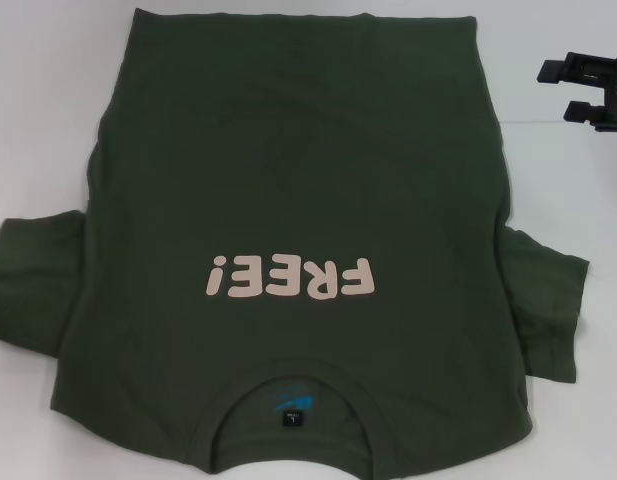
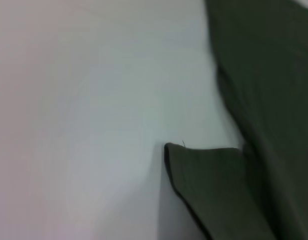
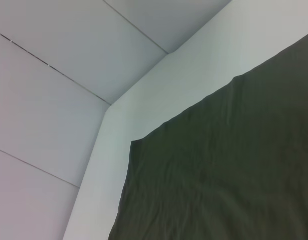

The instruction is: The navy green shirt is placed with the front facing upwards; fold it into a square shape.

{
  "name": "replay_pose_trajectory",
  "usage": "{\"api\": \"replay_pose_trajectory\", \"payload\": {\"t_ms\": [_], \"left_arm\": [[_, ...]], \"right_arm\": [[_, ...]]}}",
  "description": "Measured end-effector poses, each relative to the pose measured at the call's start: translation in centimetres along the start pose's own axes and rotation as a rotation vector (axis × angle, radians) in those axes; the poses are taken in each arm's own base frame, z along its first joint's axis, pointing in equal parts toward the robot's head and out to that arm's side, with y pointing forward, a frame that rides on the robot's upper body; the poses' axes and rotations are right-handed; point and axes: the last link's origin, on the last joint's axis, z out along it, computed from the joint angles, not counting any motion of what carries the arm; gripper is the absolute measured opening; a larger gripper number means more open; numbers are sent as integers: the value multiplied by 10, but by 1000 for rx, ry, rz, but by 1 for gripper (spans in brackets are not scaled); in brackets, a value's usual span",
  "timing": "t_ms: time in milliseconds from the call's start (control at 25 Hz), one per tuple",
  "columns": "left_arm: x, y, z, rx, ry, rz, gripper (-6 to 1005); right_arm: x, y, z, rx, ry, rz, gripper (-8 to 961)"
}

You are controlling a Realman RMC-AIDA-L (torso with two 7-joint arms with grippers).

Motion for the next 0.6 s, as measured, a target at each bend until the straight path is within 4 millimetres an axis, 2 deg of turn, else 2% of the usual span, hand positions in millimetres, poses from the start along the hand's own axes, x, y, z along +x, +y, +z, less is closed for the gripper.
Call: {"api": "replay_pose_trajectory", "payload": {"t_ms": [320,600], "left_arm": [[31,3,-18,115,-2,83,2],[48,13,-26,151,-25,133,3]], "right_arm": [[-1,0,-1,1,-1,-2,843],[-1,0,-1,1,-2,-1,838]]}}
